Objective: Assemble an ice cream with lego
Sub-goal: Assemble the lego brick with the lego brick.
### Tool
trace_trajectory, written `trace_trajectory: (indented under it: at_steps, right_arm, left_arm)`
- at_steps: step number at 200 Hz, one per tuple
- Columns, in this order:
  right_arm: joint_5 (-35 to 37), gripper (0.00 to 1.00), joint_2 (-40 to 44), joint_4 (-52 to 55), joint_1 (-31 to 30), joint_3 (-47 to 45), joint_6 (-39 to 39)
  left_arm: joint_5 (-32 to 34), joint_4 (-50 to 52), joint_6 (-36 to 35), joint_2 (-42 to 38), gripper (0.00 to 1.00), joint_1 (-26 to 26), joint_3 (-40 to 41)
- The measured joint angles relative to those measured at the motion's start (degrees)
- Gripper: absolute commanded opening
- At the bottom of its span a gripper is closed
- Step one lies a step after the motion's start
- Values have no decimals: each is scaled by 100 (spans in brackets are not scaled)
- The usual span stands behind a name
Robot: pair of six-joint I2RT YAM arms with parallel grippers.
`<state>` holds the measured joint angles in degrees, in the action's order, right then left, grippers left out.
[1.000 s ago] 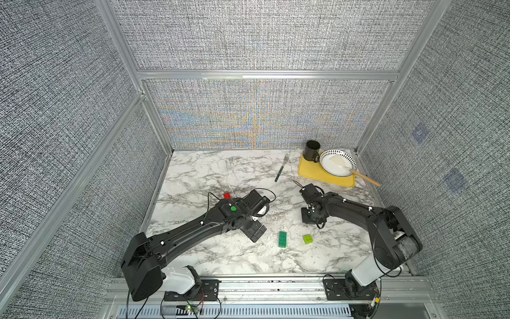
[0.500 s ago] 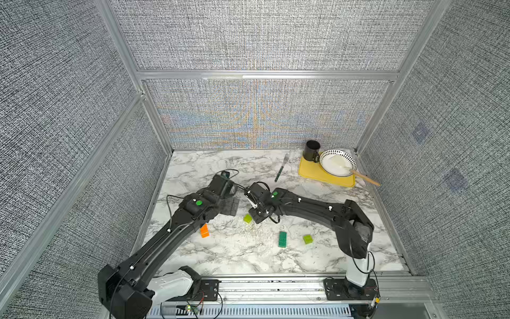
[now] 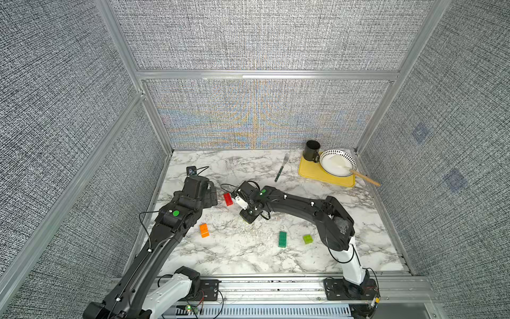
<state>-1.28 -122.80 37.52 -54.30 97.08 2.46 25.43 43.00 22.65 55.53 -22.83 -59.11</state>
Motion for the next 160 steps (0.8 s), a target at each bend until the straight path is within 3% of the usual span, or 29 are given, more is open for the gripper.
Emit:
trace_trajectory:
  at_steps: [87,160]
  right_arm:
    - [66,22,-59,94,15,-24,-76]
    - [68,38,-63,76,4,-81,-199]
  left_arm:
    - [142,-94,140,-175,100,92,87]
    - [138,-181,140,-177,100,96,96]
